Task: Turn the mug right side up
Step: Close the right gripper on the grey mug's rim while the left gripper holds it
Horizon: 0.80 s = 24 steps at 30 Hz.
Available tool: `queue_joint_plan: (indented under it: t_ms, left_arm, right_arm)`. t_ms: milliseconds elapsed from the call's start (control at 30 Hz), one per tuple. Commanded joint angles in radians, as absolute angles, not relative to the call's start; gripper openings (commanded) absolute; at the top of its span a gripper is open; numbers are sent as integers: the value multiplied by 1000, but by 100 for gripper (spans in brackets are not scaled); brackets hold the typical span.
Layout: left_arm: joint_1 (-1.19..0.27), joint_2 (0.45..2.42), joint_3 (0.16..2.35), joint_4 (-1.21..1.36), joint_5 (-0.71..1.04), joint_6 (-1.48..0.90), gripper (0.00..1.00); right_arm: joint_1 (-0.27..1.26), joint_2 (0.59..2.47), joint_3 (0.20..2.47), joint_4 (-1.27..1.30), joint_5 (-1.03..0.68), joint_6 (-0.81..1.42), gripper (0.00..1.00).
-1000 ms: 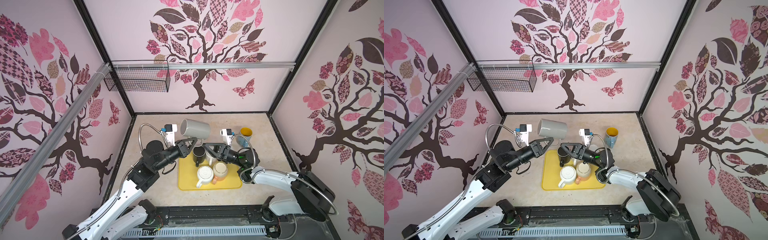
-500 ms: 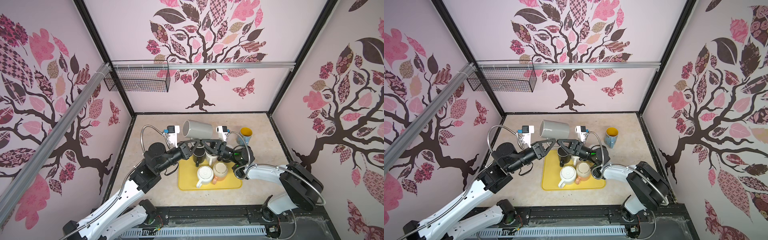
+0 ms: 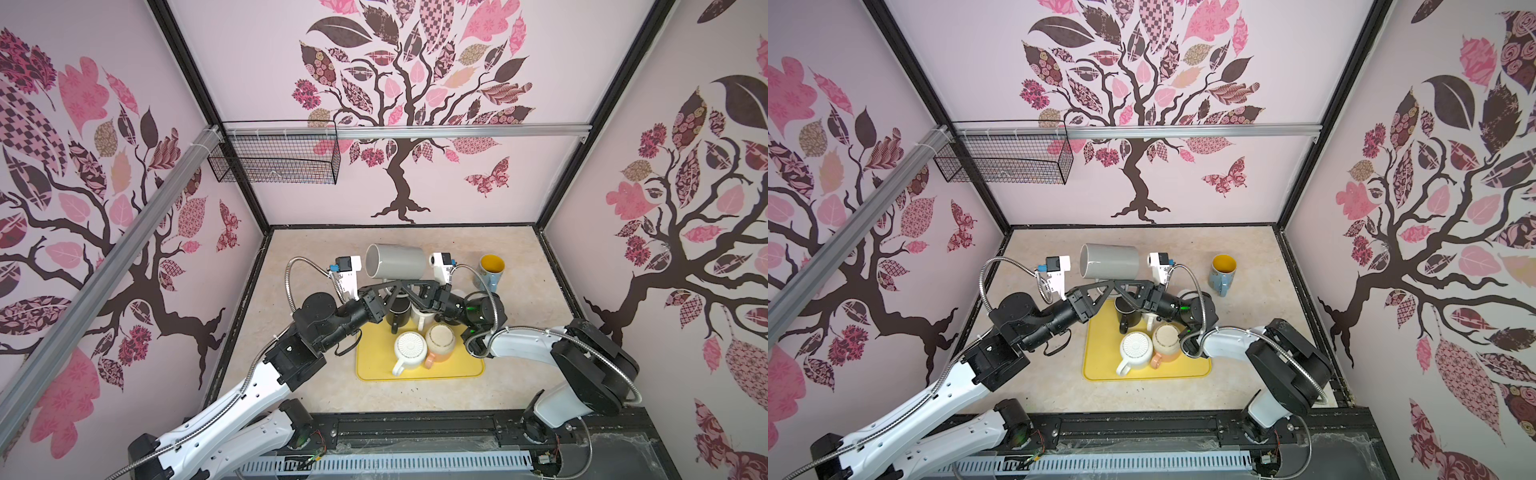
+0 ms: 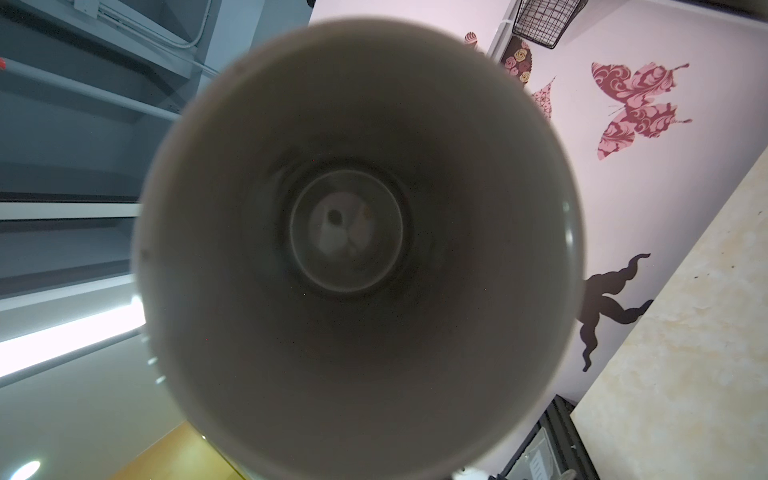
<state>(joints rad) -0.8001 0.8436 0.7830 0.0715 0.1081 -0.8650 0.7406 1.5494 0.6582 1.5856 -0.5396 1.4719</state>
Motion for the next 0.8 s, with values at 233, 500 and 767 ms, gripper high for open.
queue_joint_plan:
  t_ms: [233, 500, 767]
  left_arm:
    - [-828, 730, 802, -203, -40, -742, 94]
    - [-827, 721, 825, -245, -148, -653, 96]
    - [-872, 849, 917, -428, -183, -551, 96]
  right_arm:
    - [724, 1493, 736, 1477, -487, 1395, 0]
    - [723, 1482, 744, 1394, -525, 1380, 0]
    - [720, 1370, 787, 902, -540, 1083, 0]
